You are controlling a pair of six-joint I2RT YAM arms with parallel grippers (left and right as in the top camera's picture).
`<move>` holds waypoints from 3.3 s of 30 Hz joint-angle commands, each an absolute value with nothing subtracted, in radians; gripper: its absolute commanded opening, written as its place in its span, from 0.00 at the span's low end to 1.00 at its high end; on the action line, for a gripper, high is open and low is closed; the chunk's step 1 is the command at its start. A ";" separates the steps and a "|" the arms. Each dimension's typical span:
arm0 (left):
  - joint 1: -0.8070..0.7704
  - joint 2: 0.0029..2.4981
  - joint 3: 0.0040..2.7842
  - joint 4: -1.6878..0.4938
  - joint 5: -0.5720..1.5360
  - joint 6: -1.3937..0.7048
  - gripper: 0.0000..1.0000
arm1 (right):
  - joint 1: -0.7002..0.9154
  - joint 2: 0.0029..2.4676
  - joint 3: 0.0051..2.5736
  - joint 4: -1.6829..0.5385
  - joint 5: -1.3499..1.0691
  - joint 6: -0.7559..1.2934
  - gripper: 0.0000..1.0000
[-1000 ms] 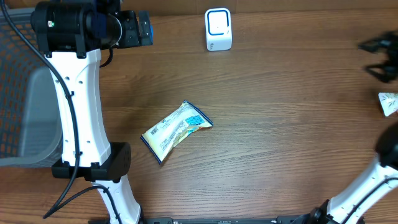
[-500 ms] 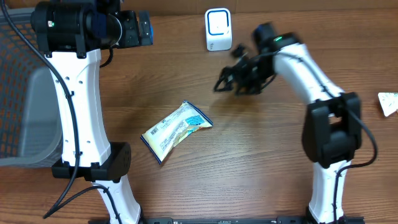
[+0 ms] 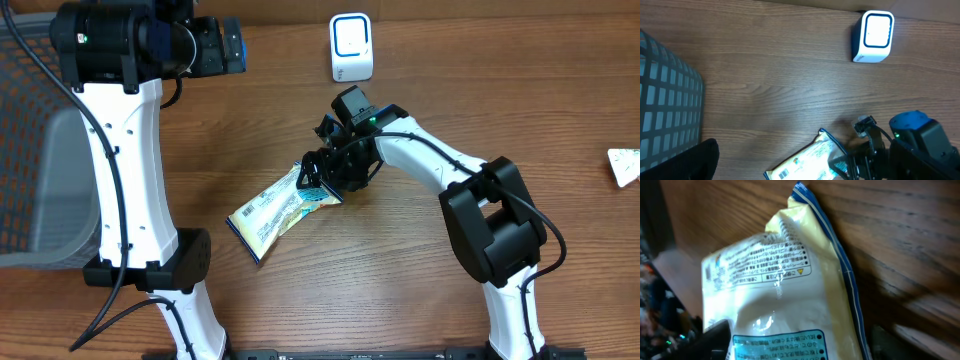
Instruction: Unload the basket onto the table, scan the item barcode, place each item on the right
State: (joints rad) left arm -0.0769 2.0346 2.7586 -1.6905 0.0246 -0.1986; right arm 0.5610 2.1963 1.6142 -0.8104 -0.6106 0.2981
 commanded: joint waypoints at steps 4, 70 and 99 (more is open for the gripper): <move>-0.079 2.014 2.766 -1.689 0.019 -0.179 0.99 | 0.589 2.170 1.602 -0.813 -0.512 0.371 0.54; -0.079 2.014 2.766 -1.689 0.019 -0.179 1.00 | 0.281 2.164 1.816 -1.343 -0.360 0.270 0.04; -0.097 2.034 2.761 -1.690 0.434 -0.334 1.00 | 0.275 1.735 1.819 -1.483 0.025 0.292 0.16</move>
